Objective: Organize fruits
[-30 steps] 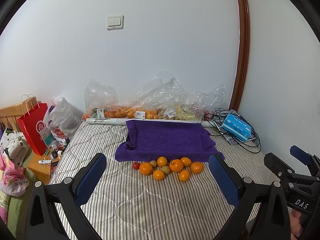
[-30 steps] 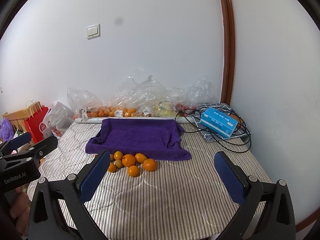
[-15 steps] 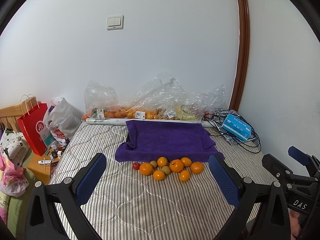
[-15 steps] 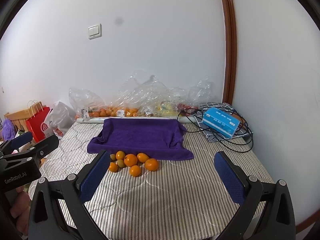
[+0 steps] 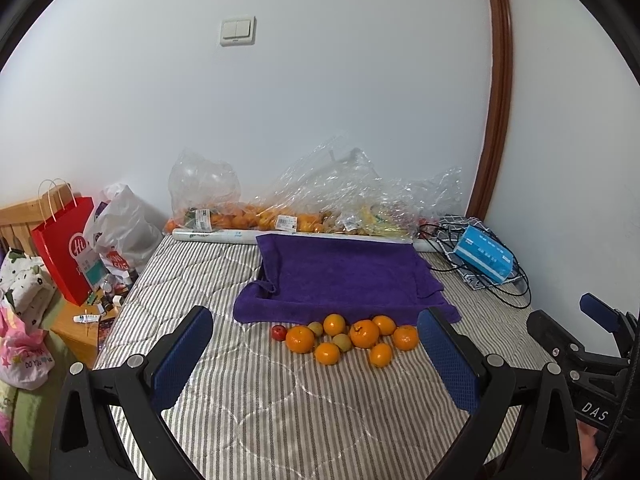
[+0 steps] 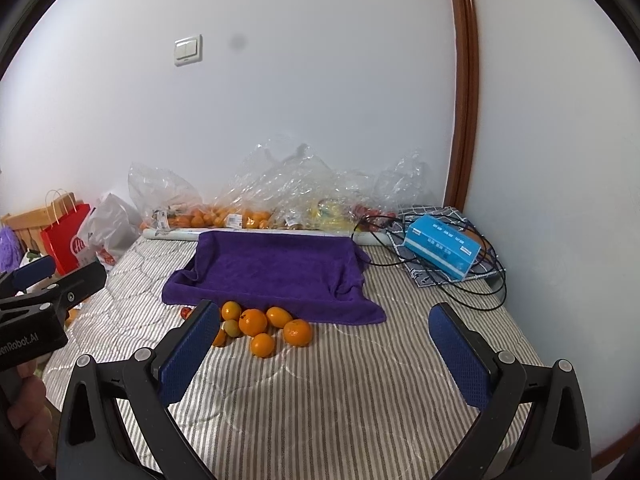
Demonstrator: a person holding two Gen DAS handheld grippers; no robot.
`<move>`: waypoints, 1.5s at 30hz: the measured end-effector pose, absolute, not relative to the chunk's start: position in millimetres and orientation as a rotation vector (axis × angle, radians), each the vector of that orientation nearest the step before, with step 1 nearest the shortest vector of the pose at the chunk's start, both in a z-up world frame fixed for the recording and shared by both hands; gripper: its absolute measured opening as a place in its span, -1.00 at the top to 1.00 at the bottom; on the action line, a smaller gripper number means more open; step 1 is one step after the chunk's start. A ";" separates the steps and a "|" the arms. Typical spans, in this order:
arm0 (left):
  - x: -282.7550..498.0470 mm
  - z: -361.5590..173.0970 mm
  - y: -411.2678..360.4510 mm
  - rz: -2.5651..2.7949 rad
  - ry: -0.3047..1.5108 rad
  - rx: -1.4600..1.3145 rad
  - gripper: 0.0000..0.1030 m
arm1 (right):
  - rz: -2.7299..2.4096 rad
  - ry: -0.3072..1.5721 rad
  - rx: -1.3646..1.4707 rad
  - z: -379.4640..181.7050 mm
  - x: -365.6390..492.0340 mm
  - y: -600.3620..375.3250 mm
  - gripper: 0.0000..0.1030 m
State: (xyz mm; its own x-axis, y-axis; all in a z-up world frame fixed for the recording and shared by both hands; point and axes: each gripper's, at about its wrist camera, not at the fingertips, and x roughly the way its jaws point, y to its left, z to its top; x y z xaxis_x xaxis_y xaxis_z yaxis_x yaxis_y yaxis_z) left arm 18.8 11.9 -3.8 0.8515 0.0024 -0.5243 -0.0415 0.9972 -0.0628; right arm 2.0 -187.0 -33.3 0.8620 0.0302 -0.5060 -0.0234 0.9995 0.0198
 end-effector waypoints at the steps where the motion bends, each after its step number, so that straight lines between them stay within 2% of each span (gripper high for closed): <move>1: 22.0 -6.3 14.4 0.028 0.555 -0.072 -0.99 | 0.032 0.533 0.015 -35.2 5.4 -187.6 -0.99; 13: 75.5 -57.3 54.9 0.082 0.648 -0.103 -0.99 | 0.022 0.591 0.018 -81.7 57.1 -192.0 -0.99; 16: 89.0 -78.2 65.0 0.091 0.692 -0.132 -0.92 | 0.060 0.644 0.012 -100.8 76.7 -186.5 -0.97; 26: 124.4 -130.3 86.9 0.103 0.818 -0.125 -0.92 | 0.140 0.761 -0.006 -159.7 125.4 -160.1 -0.55; 34: 135.0 -156.2 95.8 0.099 0.856 -0.142 -0.92 | 0.150 0.816 0.012 -191.6 154.0 -158.1 -0.49; 37: 135.4 -162.6 95.2 0.087 0.854 -0.127 -0.90 | 0.161 0.831 0.030 -200.6 162.1 -159.4 -0.37; 40: 138.0 -168.9 91.7 0.071 0.863 -0.113 -0.82 | 0.174 0.857 0.047 -208.7 169.4 -160.0 -0.36; 43: 144.0 -175.4 86.4 0.051 0.879 -0.094 -0.79 | 0.198 0.882 0.046 -211.8 174.4 -158.7 -0.18; 45: 147.3 -177.9 83.2 0.035 0.877 -0.094 -0.78 | 0.201 0.884 0.034 -212.7 177.0 -157.5 -0.14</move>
State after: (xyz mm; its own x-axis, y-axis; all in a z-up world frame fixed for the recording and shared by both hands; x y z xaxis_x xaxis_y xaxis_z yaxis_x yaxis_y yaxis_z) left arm 147.3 83.2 -177.9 0.6396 -0.0078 -0.7687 -0.0690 0.9953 -0.0675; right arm 177.0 -157.5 -212.7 0.6166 0.1888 -0.7643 -0.1607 0.9806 0.1126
